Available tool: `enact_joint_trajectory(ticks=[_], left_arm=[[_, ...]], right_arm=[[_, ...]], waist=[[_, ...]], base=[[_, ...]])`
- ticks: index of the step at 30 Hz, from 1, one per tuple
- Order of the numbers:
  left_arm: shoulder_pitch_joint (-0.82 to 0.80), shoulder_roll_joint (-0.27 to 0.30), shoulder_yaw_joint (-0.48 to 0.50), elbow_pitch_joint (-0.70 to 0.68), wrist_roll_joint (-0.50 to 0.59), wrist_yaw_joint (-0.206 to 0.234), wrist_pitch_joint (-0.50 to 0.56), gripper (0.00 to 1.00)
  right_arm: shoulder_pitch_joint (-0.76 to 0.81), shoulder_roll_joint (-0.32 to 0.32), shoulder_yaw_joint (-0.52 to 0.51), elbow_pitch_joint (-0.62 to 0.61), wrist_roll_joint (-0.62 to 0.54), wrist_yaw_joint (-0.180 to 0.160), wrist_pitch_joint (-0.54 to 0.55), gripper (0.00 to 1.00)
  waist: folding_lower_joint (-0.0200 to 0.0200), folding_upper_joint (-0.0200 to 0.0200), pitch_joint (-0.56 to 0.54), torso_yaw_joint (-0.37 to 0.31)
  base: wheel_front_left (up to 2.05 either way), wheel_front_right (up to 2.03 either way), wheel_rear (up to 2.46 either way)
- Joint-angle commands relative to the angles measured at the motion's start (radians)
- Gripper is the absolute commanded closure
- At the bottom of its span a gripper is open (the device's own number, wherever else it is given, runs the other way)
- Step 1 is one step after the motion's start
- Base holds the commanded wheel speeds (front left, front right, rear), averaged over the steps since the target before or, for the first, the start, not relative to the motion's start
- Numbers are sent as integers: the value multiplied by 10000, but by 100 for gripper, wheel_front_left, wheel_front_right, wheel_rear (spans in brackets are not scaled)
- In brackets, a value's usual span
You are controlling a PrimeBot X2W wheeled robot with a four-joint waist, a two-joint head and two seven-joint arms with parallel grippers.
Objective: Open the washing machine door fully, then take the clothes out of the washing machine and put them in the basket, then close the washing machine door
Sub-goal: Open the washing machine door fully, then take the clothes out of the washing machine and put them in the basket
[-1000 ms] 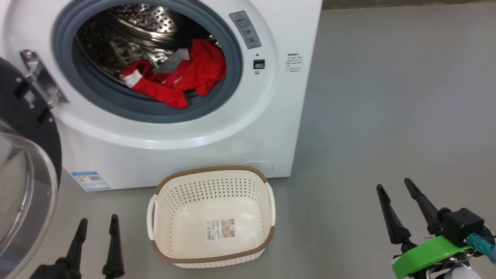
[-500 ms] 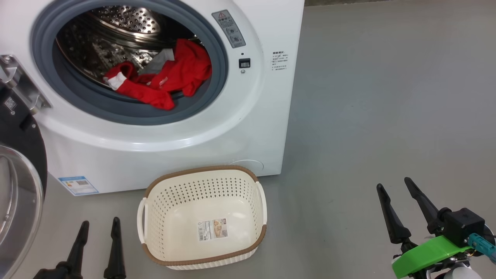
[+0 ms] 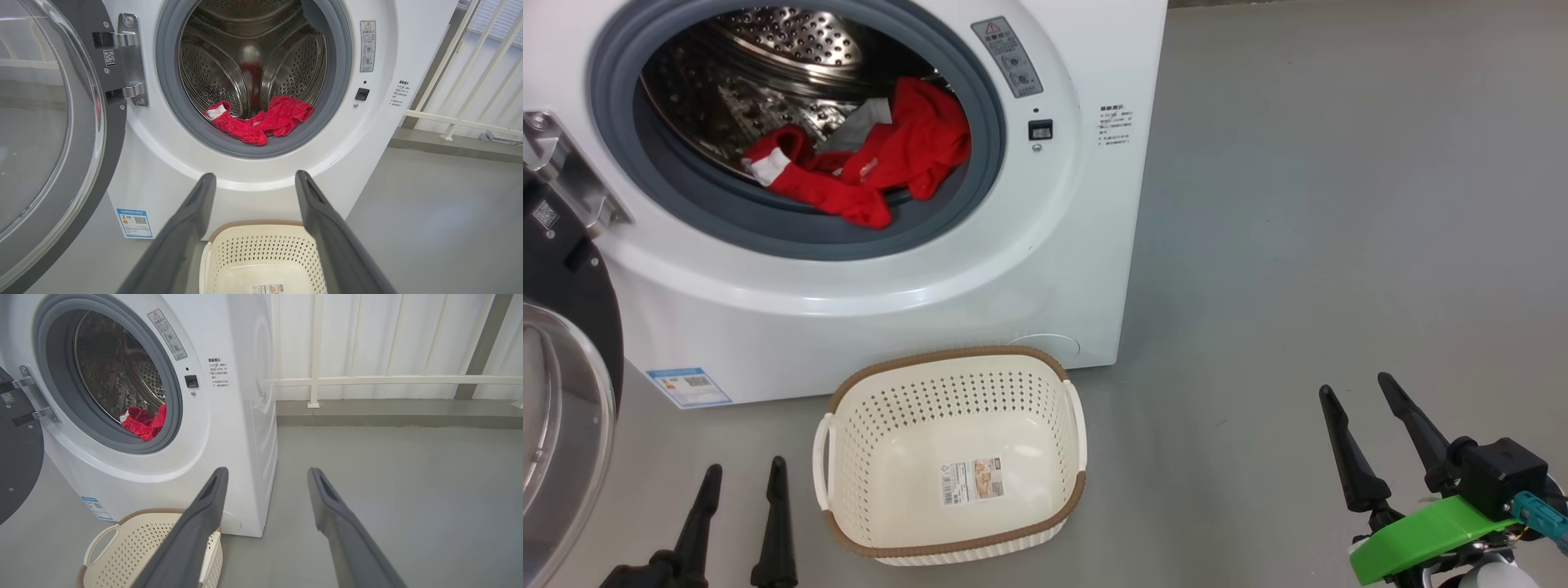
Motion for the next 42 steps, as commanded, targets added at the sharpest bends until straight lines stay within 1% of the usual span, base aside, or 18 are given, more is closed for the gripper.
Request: enact_joint_trajectory(ticks=[1, 6, 18, 42], left_arm=[[-192, 170, 263, -224, 58, -32, -122, 0], [-219, 171, 226, -301, 169, -32, -122, 0], [-304, 169, 136, -277, 65, -32, -122, 0], [-371, 171, 210, -245, 66, -33, -122, 0]], right_arm=[[-5, -116, 162, -276, -199, 16, -120, 0], [-8, -108, 157, -272, -214, 16, -120, 0], [-67, -114, 196, -256, -204, 16, -120, 0], [-108, -127, 354, -243, -217, 16, -120, 0]], waist=[[0, 0, 1, 3], [0, 0, -1, 16], [0, 0, 43, 83], [0, 0, 31, 143]], base=[[0, 0, 0], [0, 0, 0], [10, -10, 0], [91, -91, 0]])
